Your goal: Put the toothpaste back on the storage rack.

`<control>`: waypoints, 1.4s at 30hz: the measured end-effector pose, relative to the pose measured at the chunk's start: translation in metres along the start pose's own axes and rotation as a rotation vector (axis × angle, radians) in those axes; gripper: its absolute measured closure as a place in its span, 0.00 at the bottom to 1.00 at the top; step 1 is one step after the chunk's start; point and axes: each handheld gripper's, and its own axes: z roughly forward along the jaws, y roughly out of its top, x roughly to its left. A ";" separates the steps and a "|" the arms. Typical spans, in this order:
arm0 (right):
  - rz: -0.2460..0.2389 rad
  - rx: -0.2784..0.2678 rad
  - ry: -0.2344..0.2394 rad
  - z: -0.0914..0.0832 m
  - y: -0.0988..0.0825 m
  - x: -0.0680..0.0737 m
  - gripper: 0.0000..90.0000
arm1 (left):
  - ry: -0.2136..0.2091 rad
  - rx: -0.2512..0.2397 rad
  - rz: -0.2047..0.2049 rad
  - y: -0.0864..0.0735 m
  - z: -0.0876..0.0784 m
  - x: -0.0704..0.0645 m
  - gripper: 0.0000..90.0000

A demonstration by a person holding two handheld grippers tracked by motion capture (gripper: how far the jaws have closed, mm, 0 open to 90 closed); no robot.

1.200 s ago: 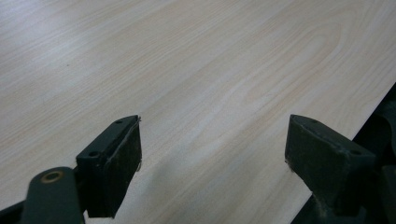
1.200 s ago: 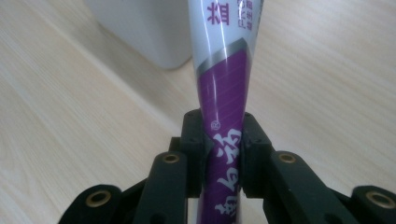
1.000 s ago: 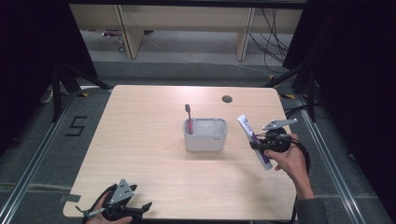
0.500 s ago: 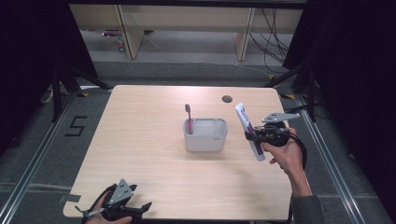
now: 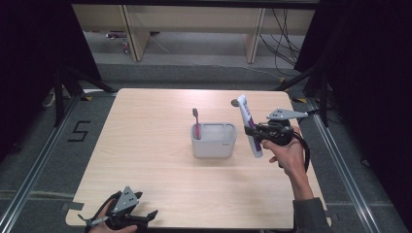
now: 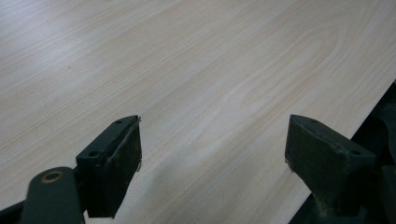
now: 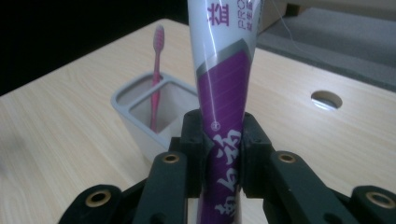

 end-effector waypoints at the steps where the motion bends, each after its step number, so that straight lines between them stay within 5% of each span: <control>1: -0.016 -0.006 -0.013 0.000 0.002 0.001 0.84 | 0.000 0.000 0.000 0.000 0.000 0.000 0.20; 12: -0.020 -0.079 0.005 0.017 0.015 0.012 0.84 | 0.003 -0.001 -0.003 0.000 0.000 0.000 0.20; 20: 0.002 -0.102 0.065 0.030 0.025 0.021 0.84 | -0.002 -0.013 -0.004 0.000 0.000 0.000 0.20; 42: -0.004 -0.172 0.075 0.056 0.047 0.033 0.84 | -0.002 -0.024 -0.009 -0.001 0.000 0.002 0.20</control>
